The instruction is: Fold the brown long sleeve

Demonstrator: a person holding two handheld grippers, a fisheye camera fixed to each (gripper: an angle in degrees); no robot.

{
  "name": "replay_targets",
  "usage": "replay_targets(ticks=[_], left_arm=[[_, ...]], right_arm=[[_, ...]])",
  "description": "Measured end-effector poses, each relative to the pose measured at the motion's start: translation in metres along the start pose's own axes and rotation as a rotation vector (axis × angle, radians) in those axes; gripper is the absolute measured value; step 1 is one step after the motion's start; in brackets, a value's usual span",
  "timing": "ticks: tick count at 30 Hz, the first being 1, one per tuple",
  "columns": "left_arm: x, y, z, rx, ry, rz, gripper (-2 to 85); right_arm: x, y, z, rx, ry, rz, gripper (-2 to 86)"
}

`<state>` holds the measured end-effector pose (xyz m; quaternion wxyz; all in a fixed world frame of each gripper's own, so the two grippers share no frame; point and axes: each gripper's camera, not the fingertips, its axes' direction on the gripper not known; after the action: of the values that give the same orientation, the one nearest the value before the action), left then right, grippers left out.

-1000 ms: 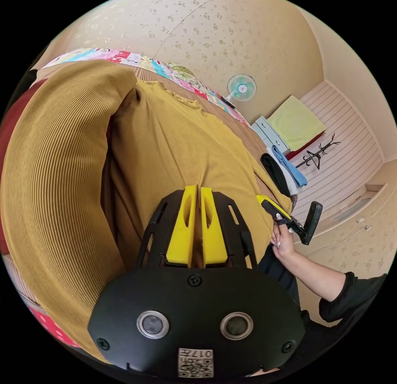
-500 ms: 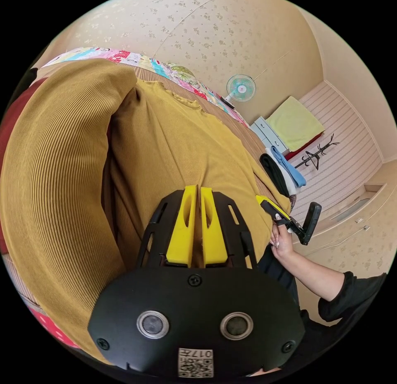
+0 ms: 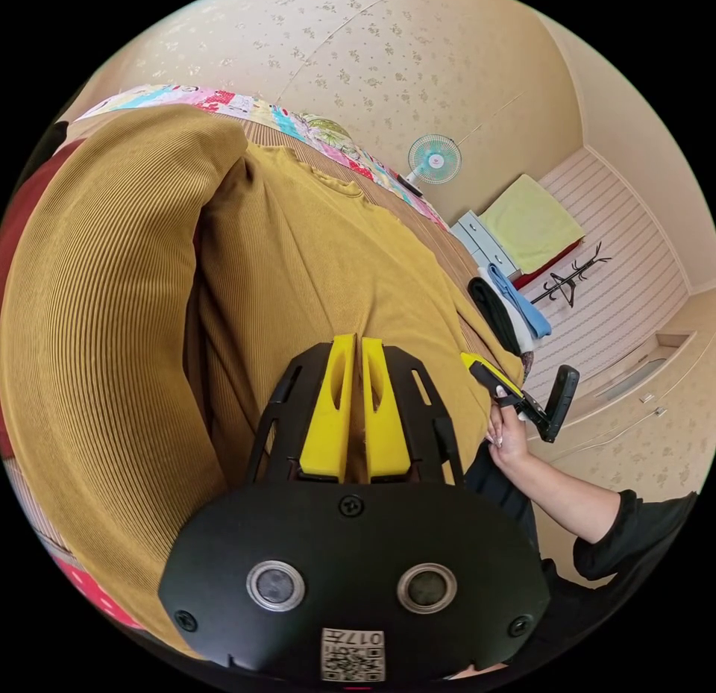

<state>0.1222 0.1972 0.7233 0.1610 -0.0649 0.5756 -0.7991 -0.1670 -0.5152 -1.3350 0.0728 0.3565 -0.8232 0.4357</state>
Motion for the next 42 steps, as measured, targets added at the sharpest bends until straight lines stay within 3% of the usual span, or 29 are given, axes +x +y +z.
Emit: replay_targets(ticks=[42], left_arm=[[-0.0039,-0.0074,0.0038,0.005,0.006,-0.003,-0.5]], right_arm=[[0.0018,-0.0062,-0.0006,0.007,0.006,0.001,3.2]])
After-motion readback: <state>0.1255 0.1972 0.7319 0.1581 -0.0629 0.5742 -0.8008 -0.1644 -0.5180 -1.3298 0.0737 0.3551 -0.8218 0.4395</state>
